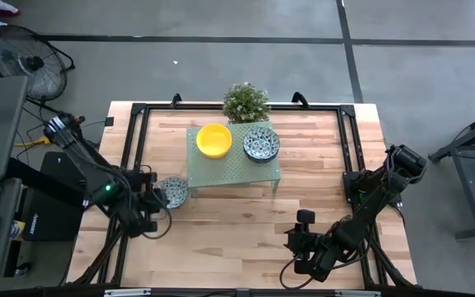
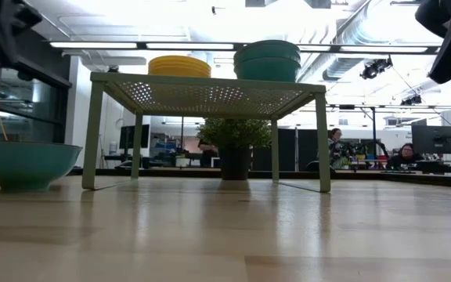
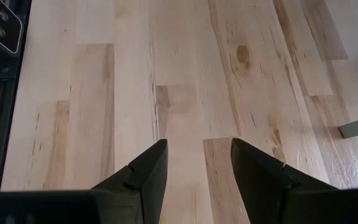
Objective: Pick & Place Mini bowls
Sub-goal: Stack the blue patterned bowl on top of the blue patterned bowl on the shelf
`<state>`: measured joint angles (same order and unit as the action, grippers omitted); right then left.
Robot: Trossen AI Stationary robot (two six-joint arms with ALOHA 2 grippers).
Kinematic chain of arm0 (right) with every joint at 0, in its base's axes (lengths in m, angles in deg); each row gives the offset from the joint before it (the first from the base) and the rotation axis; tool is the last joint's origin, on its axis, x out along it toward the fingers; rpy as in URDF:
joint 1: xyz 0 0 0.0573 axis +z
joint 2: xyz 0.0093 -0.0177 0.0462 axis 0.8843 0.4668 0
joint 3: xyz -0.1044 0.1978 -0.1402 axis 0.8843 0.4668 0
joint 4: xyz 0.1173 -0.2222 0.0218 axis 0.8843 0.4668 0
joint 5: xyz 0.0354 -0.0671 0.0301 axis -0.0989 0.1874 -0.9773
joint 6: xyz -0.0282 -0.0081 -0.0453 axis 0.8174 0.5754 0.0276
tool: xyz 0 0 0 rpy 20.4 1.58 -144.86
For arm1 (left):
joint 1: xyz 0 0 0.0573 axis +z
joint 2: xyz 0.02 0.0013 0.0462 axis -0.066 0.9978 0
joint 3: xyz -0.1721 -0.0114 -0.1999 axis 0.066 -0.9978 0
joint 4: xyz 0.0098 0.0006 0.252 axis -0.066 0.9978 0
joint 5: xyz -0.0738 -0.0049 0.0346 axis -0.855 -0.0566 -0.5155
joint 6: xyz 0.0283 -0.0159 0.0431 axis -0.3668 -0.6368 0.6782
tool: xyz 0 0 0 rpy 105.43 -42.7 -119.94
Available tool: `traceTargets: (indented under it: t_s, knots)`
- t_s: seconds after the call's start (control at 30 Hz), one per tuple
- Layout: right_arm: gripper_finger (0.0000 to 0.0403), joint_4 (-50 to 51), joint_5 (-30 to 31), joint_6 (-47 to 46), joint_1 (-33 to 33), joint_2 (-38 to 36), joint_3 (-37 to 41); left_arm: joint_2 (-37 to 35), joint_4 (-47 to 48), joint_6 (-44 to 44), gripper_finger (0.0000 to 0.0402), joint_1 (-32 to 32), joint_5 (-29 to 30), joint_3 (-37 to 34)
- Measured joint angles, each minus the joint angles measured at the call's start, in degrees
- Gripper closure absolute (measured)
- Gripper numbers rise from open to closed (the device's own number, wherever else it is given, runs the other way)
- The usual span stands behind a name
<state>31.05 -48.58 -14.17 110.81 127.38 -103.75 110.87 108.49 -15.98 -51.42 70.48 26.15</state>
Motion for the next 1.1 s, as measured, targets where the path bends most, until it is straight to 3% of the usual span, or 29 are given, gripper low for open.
traceTargets:
  t_s: [0.43, 0.7, 1.1]
  knots:
    - [0.0238, -0.05, -0.08, -1.05, -0.02, -0.02, 0.00, 11.34, -0.41, -4.70, 0.0401, -4.53, -6.04, 0.01]
    - [0.0238, -0.06, -2.20, -1.27, -1.08, 0.00, 0.00, 13.14, -1.03, -4.64, 0.0401, -4.53, -6.74, 0.01]
    - [0.0238, -0.05, -2.89, -0.90, -1.81, 0.00, 0.00, 13.19, -7.35, 4.04, 0.0402, -4.53, -6.49, 0.01]
